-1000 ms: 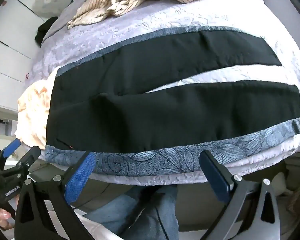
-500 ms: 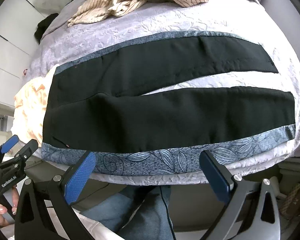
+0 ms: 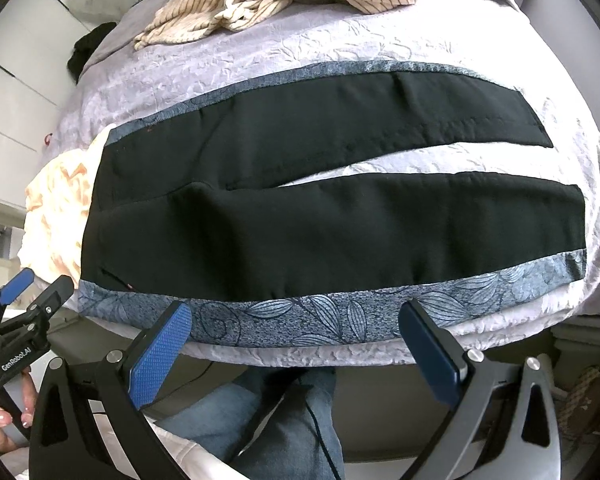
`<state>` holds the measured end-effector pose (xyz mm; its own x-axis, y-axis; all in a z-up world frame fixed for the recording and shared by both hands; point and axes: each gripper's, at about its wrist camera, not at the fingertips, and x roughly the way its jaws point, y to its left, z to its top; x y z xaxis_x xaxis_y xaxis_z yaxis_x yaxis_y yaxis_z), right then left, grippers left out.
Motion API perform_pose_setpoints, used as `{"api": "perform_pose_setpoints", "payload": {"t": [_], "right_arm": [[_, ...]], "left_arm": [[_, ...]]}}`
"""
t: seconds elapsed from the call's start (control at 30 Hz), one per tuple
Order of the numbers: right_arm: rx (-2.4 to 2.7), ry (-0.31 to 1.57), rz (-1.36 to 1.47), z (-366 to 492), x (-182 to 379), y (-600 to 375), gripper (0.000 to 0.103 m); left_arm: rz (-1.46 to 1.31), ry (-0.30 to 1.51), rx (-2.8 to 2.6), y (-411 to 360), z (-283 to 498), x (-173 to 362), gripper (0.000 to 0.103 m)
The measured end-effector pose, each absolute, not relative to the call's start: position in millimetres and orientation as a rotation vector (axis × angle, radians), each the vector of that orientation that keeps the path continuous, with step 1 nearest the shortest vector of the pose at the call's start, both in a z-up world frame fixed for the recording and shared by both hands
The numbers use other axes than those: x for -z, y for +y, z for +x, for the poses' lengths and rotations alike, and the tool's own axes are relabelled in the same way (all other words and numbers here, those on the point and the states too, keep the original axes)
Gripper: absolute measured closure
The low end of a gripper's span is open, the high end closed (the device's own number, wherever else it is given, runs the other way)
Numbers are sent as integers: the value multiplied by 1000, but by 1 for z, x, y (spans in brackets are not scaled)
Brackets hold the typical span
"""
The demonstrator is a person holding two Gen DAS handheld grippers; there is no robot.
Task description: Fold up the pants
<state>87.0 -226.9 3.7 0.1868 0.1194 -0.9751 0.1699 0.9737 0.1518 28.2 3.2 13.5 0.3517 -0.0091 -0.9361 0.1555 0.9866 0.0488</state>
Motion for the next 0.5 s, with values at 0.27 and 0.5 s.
{"api": "perform_pose_setpoints", "payload": {"t": [0.27,0.5], "right_arm": [[31,1380,222,83,-8,-227,0],[26,1388,228,80,-7,-229,0]], "left_arm": [[126,1205,90,0,24,-15,0],[120,1213,73,2,19,-14,0]]}}
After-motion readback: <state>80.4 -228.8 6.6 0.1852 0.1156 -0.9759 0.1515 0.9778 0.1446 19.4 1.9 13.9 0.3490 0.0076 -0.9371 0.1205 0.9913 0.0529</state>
